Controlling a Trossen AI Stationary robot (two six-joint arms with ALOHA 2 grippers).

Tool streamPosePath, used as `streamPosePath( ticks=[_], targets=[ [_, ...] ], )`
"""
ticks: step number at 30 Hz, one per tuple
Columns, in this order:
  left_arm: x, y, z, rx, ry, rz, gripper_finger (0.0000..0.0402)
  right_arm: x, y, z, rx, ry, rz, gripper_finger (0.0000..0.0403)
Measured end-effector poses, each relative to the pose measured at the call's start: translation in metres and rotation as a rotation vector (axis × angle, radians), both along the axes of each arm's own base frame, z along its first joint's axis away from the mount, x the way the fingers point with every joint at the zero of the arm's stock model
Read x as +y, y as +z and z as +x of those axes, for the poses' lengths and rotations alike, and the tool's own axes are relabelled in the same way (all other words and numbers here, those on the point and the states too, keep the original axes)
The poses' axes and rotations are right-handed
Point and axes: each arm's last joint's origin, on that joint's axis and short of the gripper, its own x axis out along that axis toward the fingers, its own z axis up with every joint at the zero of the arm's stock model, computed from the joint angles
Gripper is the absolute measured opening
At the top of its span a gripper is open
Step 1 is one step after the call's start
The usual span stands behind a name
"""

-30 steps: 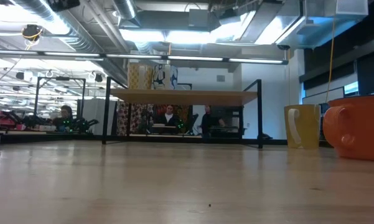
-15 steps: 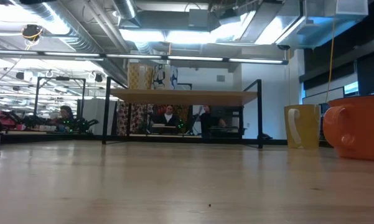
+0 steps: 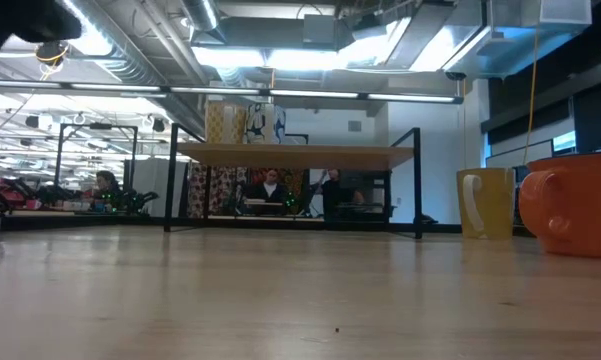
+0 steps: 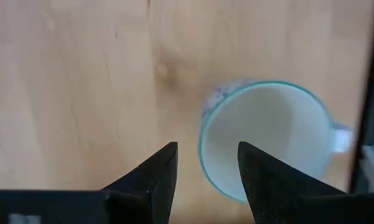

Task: Place coffee mugs
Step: Put the light blue patterned mug on the shelf

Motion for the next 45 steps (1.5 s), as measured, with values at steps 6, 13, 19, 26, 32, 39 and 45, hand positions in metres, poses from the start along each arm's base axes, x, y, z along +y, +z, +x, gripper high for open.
streamPosePath(
  ticks=[6,13,19,26,32,39,45],
  targets=[
    [-0.007,-0.023,0.008,0.055,-0.012,0.054,0.0163,0.003,-0.004,0.001,0.004,0.002,-0.001,0.0209],
    [-0.017,-0.046,0.019,0.121,-0.085,0.077,0.0149,0.003,-0.004,0.001,0.004,-0.003,0.004,0.0209],
    [-0.020,-0.060,0.023,0.161,-0.110,0.105,0.0071,0.003,-0.004,0.001,0.004,-0.003,0.003,0.0209],
    [-0.011,-0.049,0.024,0.137,-0.004,0.069,0.0017,0.002,-0.003,0.001,-0.008,-0.019,-0.010,0.0209],
    [0.022,-0.002,0.024,-0.072,0.361,-0.017,0.0017,0.004,0.007,0.009,-0.152,-0.026,-0.073,0.0209],
    [0.070,0.044,0.012,-0.343,0.740,-0.107,0.0017,-0.010,0.022,0.025,-0.306,-0.109,-0.250,0.0209],
    [0.091,0.058,0.006,-0.434,0.837,-0.125,0.0017,-0.035,0.023,0.049,-0.364,-0.213,-0.364,0.0209]
  ],
)
